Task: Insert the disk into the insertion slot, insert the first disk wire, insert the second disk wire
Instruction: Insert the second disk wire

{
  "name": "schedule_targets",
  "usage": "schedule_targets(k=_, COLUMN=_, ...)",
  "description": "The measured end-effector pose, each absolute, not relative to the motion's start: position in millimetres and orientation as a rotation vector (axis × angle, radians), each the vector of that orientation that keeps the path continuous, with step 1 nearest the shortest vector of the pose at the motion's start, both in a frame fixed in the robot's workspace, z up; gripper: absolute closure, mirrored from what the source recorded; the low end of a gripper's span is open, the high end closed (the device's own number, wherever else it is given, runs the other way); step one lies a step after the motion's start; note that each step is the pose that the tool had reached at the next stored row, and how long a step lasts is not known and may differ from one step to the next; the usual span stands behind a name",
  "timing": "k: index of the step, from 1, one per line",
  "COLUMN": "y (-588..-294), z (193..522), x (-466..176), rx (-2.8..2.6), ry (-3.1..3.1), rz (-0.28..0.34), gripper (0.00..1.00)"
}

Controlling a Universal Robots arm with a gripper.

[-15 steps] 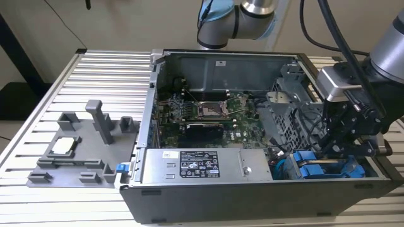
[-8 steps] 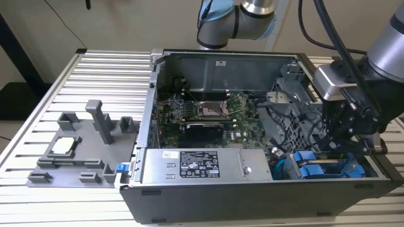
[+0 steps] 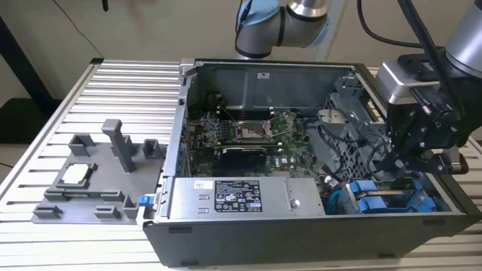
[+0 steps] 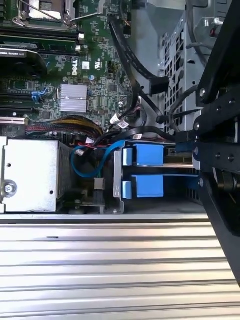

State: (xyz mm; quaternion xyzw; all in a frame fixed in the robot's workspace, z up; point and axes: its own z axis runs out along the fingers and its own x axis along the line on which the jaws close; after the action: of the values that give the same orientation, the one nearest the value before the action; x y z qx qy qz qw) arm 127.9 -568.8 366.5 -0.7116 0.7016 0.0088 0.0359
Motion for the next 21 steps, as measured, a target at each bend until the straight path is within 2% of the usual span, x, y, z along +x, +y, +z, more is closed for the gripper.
schedule_targets(k=5, y=-567, z=374, x=117, rx=-2.170, ry=2.143, rz=0.039, gripper=0.88)
schedule_targets(k=6, y=-567, z=377, x=115, rx=-2.169, ry=2.142, rz=0.041, gripper=0.82)
schedule_targets(k=7, y=-566, z=380, x=112, rx=-2.168, ry=2.141, rz=0.043, gripper=0.82)
schedule_targets(k=8, y=-566, z=382, x=110, rx=-2.166, ry=2.140, rz=0.047, gripper=0.76)
schedule_targets(k=9, y=-565, z=383, x=108, rx=-2.163, ry=2.137, rz=0.051, gripper=0.76)
schedule_targets(k=10, y=-564, z=383, x=106, rx=-2.161, ry=2.135, rz=0.054, gripper=0.69)
schedule_targets(k=21, y=-543, z=388, x=91, rx=-2.143, ry=2.118, rz=0.069, gripper=0.69)
